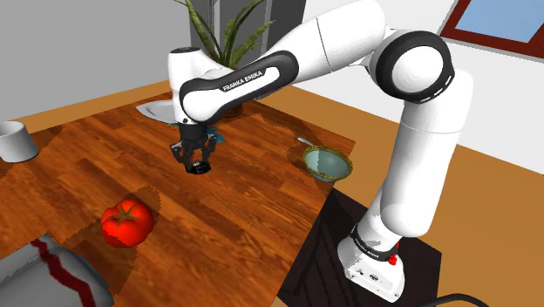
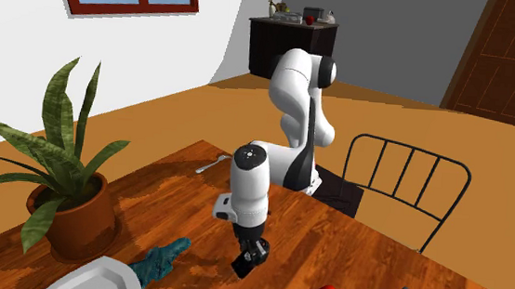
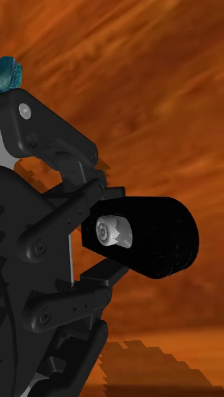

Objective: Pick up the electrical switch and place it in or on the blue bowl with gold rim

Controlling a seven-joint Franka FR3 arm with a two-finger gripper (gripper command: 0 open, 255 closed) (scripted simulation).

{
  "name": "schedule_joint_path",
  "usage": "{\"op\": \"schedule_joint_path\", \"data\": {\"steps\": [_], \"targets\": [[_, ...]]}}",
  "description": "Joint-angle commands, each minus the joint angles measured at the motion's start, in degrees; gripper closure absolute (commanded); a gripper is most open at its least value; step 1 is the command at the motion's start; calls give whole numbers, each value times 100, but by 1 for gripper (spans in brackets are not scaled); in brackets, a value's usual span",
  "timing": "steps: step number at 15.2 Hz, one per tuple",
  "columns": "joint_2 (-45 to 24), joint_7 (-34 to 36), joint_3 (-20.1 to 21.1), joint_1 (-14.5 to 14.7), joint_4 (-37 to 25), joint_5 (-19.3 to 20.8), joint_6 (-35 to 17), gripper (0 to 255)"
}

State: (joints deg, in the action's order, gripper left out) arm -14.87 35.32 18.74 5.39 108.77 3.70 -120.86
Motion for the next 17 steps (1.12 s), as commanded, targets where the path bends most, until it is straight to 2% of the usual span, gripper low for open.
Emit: {"op": "schedule_joint_path", "data": {"steps": [1, 17], "targets": [[69, -13, 10, -6, -76, -28, 142, 255], [446, -91, 48, -34, -848, -176, 1271, 255]]}}
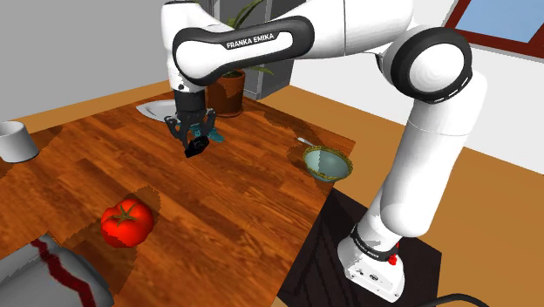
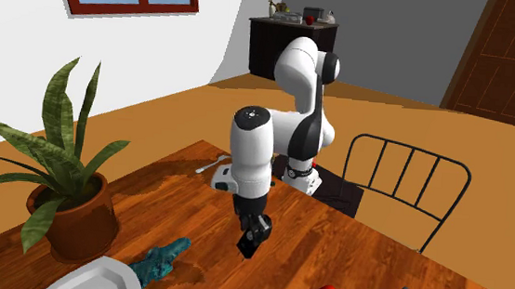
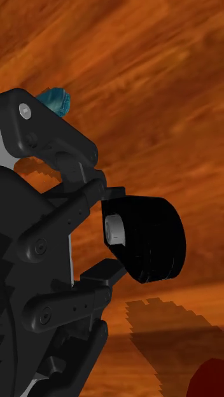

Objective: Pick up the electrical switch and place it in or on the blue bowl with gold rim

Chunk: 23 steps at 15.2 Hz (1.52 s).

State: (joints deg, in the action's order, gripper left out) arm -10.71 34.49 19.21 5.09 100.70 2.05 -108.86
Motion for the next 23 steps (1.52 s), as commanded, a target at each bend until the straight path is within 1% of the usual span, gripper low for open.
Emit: {"op": "schedule_joint_path", "data": {"steps": [1, 6, 10, 15, 19, 23], "targets": [[44, -10, 2, -4, -102, -17, 145, 255], [88, -16, 8, -4, -372, -34, 457, 255], [1003, -437, -108, -245, 736, -335, 221, 255], [2072, -995, -360, -427, 1909, -622, 94, 255], [2884, -1434, -626, -518, 2716, -744, 103, 255], [3668, -1857, -932, -602, 3424, -757, 196, 255]]}}
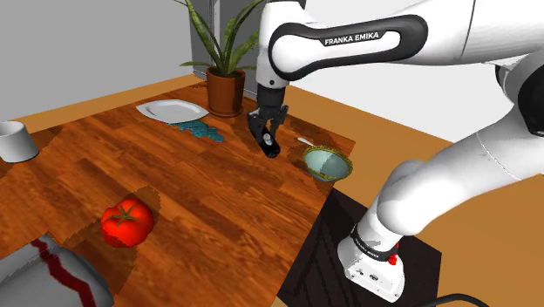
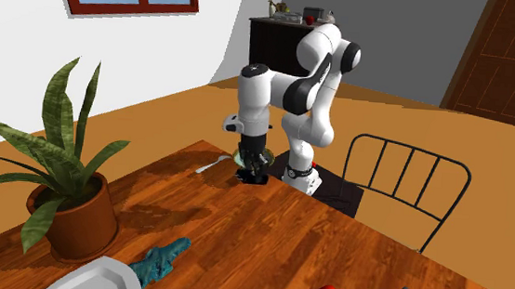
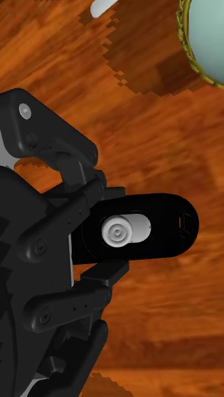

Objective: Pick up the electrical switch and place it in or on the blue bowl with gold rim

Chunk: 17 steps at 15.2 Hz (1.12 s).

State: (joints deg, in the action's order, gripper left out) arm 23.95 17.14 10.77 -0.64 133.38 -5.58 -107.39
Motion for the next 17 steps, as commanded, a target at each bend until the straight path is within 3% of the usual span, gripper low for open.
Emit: {"op": "schedule_joint_path", "data": {"steps": [1, 8, 17], "targets": [[395, -224, -169, -52, 318, 21, 85, 255], [1705, -950, -793, -296, 1284, 309, 459, 255], [3124, -1935, -1713, -852, 2108, 1075, 1050, 255]]}}
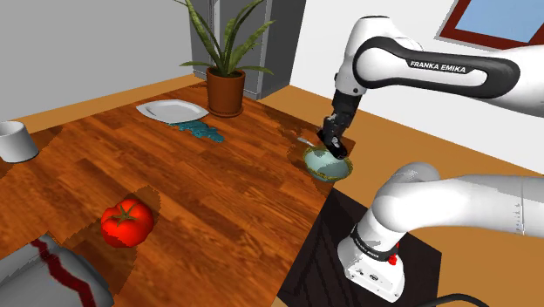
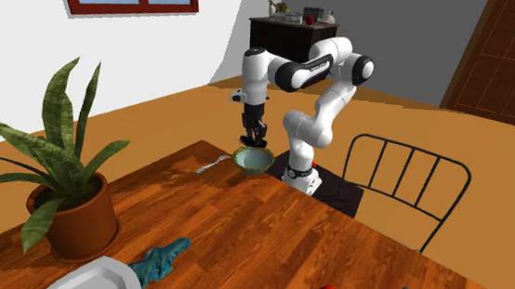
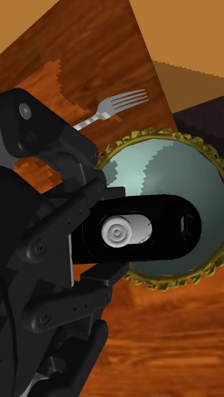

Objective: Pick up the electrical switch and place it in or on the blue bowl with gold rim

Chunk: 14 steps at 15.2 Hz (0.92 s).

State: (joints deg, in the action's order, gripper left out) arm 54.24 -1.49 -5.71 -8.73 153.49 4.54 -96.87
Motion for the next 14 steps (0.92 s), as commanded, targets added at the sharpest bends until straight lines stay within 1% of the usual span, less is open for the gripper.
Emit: {"op": "schedule_joint_path", "data": {"steps": [1, 12, 14], "targets": [[99, -71, -71, -47, 177, 71, -77, 255], [34, -64, -156, -91, 993, 161, -958, 255], [28, -64, -160, -93, 1021, 164, -991, 255]]}}
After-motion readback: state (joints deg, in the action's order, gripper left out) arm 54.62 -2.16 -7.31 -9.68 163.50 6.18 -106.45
